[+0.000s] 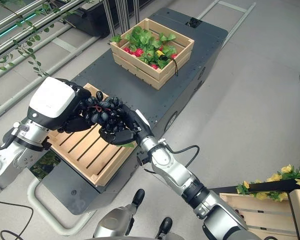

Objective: Pick up the fruits from the basket on one side to the basket on the other side

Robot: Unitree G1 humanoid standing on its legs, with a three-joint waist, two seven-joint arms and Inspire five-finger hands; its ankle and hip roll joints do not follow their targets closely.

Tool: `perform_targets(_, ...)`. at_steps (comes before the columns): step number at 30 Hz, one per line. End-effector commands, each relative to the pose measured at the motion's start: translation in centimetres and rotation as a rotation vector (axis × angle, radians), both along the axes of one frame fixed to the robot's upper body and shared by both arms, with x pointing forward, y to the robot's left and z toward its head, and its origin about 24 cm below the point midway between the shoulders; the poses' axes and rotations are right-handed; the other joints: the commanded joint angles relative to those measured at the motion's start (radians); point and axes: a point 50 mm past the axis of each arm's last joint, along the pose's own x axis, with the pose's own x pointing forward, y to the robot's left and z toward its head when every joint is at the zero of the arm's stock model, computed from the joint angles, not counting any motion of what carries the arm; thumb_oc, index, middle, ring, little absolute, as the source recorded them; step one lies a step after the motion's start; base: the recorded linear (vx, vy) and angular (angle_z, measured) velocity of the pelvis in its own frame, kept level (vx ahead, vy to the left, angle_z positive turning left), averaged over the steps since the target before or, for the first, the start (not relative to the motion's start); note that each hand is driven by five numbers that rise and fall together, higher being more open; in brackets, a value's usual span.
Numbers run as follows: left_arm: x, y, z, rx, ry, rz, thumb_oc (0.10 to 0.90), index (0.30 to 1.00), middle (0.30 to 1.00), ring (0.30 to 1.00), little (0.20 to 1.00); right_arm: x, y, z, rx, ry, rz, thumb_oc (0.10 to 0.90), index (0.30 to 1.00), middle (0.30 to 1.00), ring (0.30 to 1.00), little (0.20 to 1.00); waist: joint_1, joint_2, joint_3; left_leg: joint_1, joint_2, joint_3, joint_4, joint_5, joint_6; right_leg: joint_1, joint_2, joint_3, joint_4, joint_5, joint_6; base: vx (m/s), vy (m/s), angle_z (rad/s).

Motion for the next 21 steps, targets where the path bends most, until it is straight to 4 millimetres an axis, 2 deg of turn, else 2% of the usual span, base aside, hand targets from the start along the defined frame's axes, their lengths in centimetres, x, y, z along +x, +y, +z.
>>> perform_targets(1,0.36,-1.51,1.75,-0.108,-0.068,-0.089,0.400,0.300,0.300,0.300,0.300,-1.45,4.12,2.76,0.196,-0.105,0.181,0.800,0.900,0.900,0.900,0.900,-0.002,-0.019,-0.240,0.043,-0.070,-0.023,0.000,-0.119,0.024,-0.053,-0.031,-0.004,-0.001,0.071,-0.007,0.00,0.000,0.00)
perform_targets(7,0.39,-1.56,1.73,-0.105,-0.052,-0.097,0.400,0.300,0.300,0.300,0.300,-1.41,3.94,2.83,0.222,-0.106,0.171,0.800,0.900,0.900,0.900,0.900,-0.005,-0.017,-0.240,0.044,-0.069,-0.018,0.000,-0.120,0.026,-0.054,-0.031,0.001,0.000,0.072,-0.005,0.00,0.000,0.00)
perform_targets(8,0.39,-1.53,1.82,-0.106,-0.046,-0.098,0.400,0.300,0.300,0.300,0.300,-1.46,3.82,2.69,0.224,-0.103,0.166,0.739,0.808,0.808,0.808,0.808,-0.008,-0.016,-0.241,0.045,-0.069,-0.015,0.000,-0.120,0.026,-0.054,-0.031,0.002,-0.001,0.072,-0.004,0.00,0.000,0.00)
perform_targets(9,0.41,-1.54,1.85,-0.105,-0.043,-0.097,0.400,0.300,0.300,0.300,0.300,-1.48,3.81,2.65,0.225,-0.101,0.165,0.588,0.582,0.582,0.582,0.582,-0.008,-0.016,-0.242,0.045,-0.069,-0.014,0.000,-0.121,0.026,-0.054,-0.031,0.003,-0.001,0.072,-0.004,0.00,0.000,0.00)
perform_targets(11,0.43,-1.68,1.84,-0.097,-0.031,-0.097,0.400,0.300,0.300,0.300,0.300,-1.49,3.66,2.51,0.233,-0.093,0.155,0.400,0.300,0.300,0.300,0.300,-0.011,-0.014,-0.242,0.045,-0.068,-0.012,0.000,-0.121,0.027,-0.055,-0.032,0.004,-0.001,0.072,-0.004,0.00,0.000,0.00)
perform_targets(21,0.50,-1.21,1.49,-0.094,-0.014,-0.073,0.400,0.300,0.300,0.300,0.300,-1.42,3.42,2.27,0.243,-0.074,0.146,0.400,0.300,0.300,0.300,0.300,-0.017,-0.012,-0.238,0.048,-0.065,-0.001,0.000,-0.124,0.027,-0.053,-0.031,0.009,-0.006,0.074,-0.004,0.00,0.000,0.00)
